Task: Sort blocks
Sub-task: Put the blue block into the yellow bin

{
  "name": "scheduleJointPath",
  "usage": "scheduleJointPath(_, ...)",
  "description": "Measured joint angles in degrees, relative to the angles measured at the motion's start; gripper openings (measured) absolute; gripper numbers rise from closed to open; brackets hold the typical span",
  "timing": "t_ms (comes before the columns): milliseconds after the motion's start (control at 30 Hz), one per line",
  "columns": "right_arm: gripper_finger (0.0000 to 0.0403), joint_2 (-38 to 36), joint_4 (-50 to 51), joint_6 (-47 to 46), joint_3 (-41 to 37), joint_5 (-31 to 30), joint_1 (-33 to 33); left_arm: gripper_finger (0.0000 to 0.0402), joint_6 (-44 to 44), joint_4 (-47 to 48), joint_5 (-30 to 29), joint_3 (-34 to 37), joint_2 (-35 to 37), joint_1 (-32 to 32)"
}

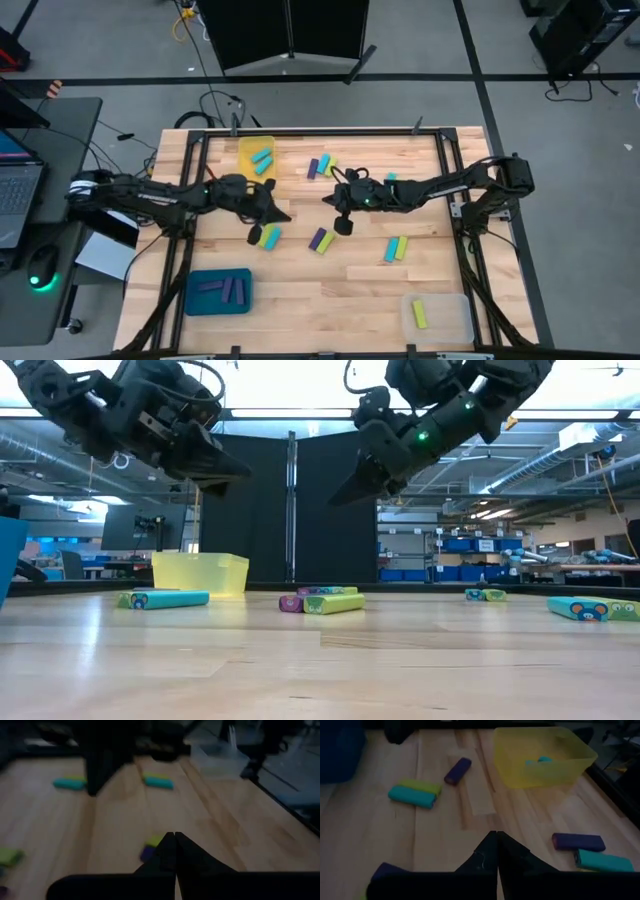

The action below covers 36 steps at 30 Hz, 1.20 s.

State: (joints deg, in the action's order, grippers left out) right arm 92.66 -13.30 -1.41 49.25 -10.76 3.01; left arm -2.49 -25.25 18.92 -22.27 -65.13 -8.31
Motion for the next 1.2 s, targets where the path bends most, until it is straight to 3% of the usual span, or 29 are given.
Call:
scheduleJointPath(300,0.0011,-0.96,-6.82,-6.15,-7.29,1.94,2.12,0.0004,-0.36,-10.02,0.43,3.85,-0.13,-4.17)
scheduleJointPath(533,0.0014,-4.17,-5.96,-8.79,-10.8,1.95,1.9,0.0004,0.12,-14.31,0.3,6.54,-0.17,-4.55)
scheduleJointPath(933,0.0019,-9.53,-2.1,-9.38,-11.71,0.55,1.83,0.0004,3.87,-7.42,-3.07,5.81,-0.17,-4.3)
scheduleJointPath(1200,0.0016,-9.42,-0.38,-9.4,-11.71,0.44,1.7,0.0004,1.06,10.56,-3.66,-2.23,-0.19,-1.89)
